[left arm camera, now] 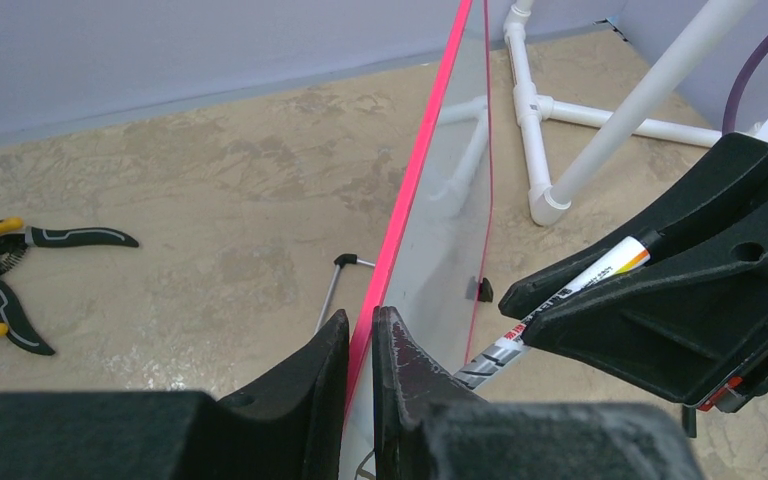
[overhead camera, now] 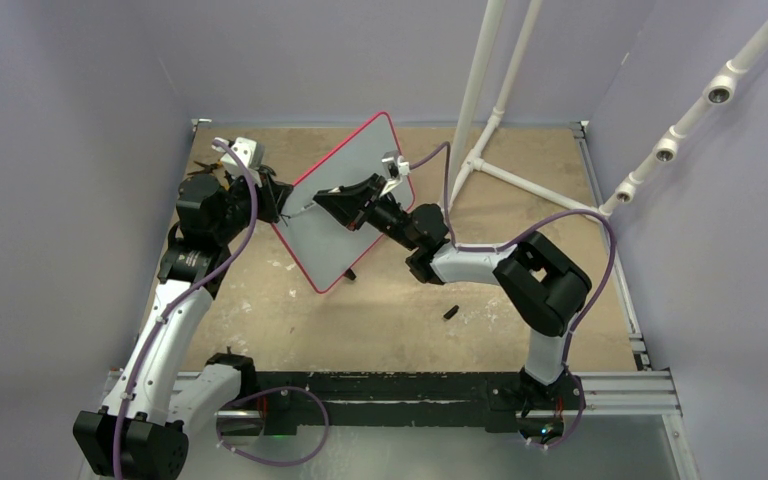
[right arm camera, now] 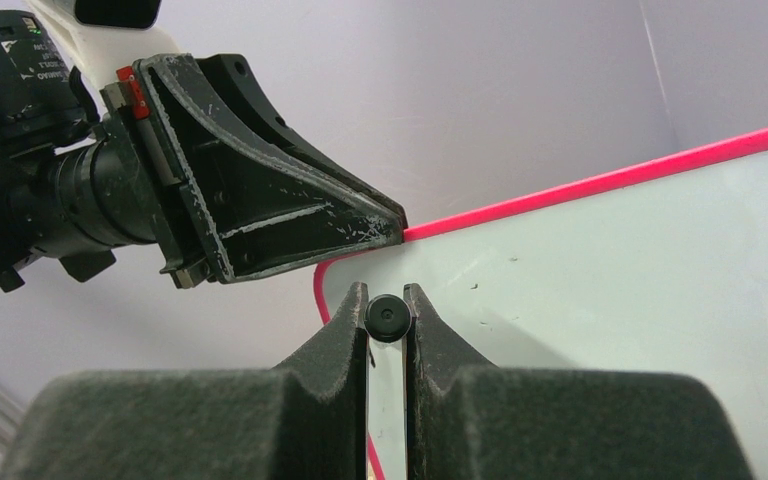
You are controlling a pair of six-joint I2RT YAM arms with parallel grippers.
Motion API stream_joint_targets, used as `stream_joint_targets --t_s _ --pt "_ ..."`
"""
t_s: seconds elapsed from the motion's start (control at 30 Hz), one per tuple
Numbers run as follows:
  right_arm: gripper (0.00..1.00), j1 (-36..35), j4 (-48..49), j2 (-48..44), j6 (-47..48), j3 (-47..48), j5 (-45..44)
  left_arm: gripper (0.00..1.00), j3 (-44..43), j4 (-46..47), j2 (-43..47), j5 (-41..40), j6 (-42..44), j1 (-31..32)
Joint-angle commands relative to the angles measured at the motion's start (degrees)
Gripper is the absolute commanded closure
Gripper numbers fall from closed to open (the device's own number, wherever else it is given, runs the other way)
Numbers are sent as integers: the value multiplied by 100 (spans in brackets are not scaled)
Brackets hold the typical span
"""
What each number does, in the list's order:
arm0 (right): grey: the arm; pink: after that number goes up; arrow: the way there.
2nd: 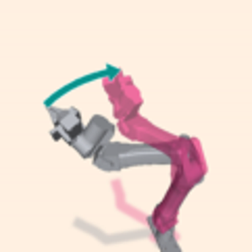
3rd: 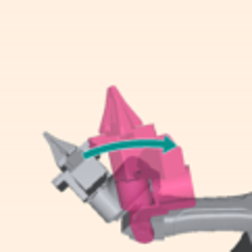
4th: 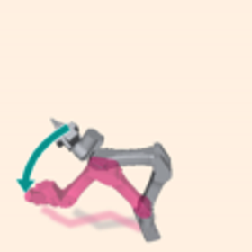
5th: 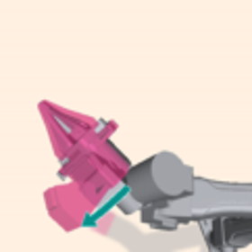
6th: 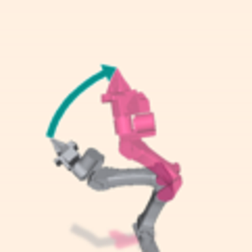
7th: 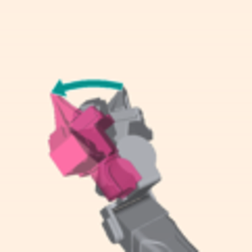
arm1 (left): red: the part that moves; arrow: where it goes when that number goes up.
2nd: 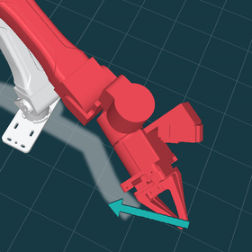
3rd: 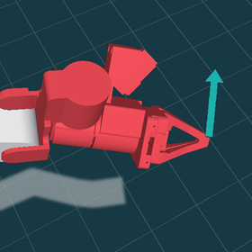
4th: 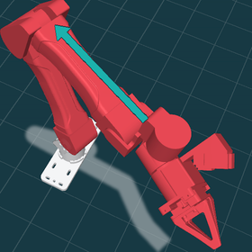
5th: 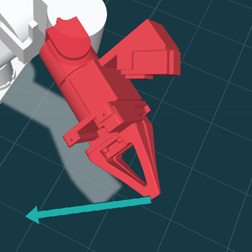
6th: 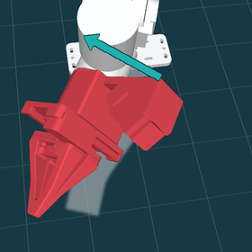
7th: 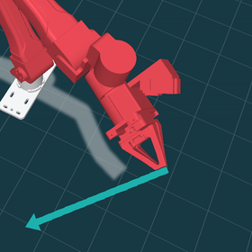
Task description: Write a sentence on the whiteboard
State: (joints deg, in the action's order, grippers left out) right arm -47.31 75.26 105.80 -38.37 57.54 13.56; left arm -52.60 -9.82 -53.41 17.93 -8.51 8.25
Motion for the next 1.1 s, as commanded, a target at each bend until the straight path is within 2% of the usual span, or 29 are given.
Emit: stream_joint_targets --t_s 0.0,0.73,1.07 --pt "100 -62 169 32 5 -2 188 87 48 163 6 202 -102 -60" --pt "100 -200 130 87 82 -76 163 88 47 183 -21 248 -108 -87" --pt "100 -209 243 -68 182 -164 -205 88 47 191 -22 266 -107 -94"
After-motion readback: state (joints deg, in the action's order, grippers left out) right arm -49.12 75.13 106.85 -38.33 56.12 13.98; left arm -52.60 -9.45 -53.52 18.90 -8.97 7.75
